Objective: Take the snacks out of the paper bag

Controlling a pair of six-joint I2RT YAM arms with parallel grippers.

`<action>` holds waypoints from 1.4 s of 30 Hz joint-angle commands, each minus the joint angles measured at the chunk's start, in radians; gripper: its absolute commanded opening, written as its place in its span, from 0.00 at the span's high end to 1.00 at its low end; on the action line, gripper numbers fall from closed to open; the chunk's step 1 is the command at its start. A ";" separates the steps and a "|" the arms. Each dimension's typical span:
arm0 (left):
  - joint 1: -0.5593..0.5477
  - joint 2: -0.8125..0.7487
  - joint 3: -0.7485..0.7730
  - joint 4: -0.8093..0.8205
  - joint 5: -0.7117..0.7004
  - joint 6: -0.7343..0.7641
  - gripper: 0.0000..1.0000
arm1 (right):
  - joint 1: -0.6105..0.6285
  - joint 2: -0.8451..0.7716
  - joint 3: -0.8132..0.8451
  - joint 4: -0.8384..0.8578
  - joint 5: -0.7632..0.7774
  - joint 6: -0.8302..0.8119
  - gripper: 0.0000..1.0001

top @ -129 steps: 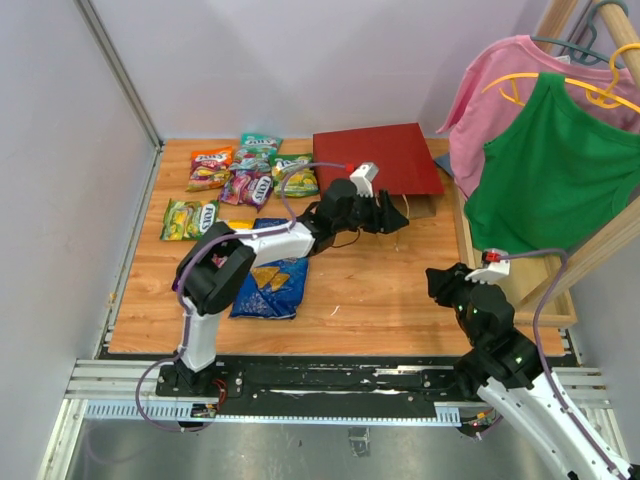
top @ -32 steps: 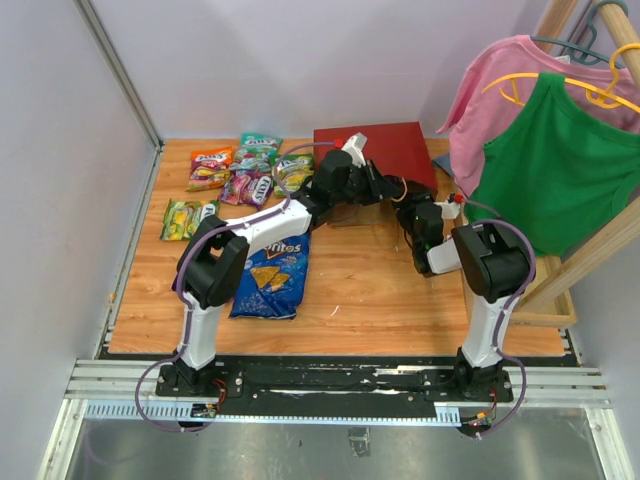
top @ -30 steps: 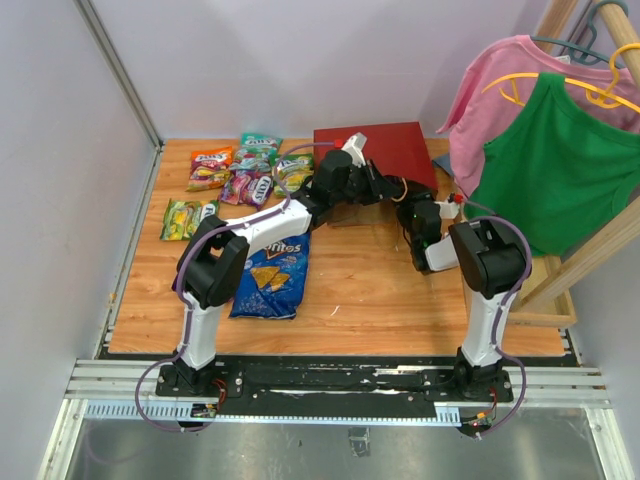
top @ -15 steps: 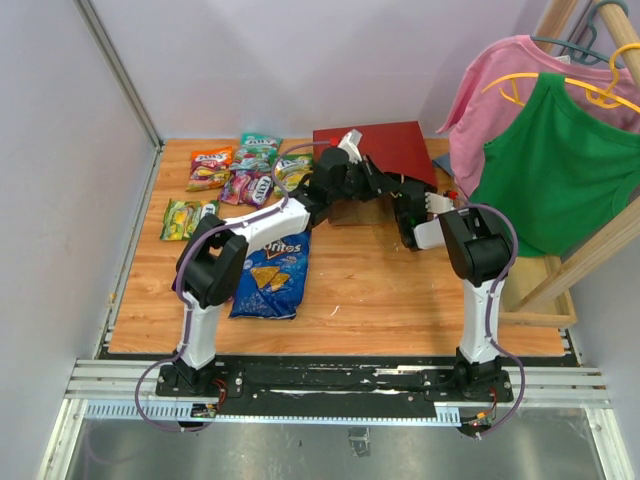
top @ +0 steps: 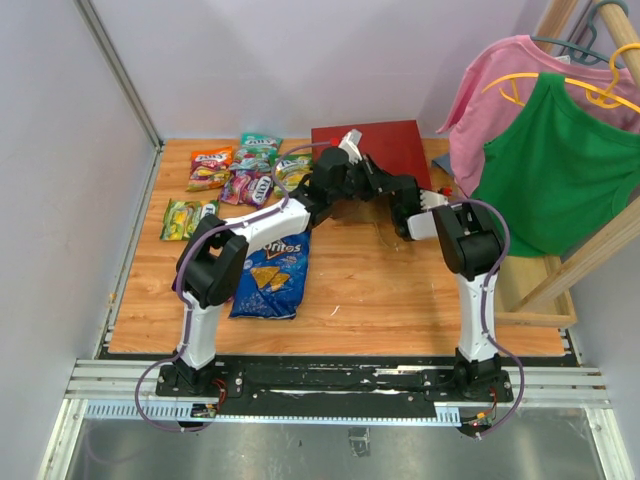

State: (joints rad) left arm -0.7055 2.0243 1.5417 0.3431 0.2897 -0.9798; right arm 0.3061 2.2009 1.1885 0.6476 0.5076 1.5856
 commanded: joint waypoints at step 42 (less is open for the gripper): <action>-0.003 0.036 0.087 0.019 -0.002 -0.085 0.95 | 0.142 -0.048 0.030 -0.263 0.174 0.226 0.54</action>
State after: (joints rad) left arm -0.6815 2.0541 1.6157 0.3855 0.2550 -1.0561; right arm 0.4782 2.0956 1.1744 0.4477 0.6651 1.7878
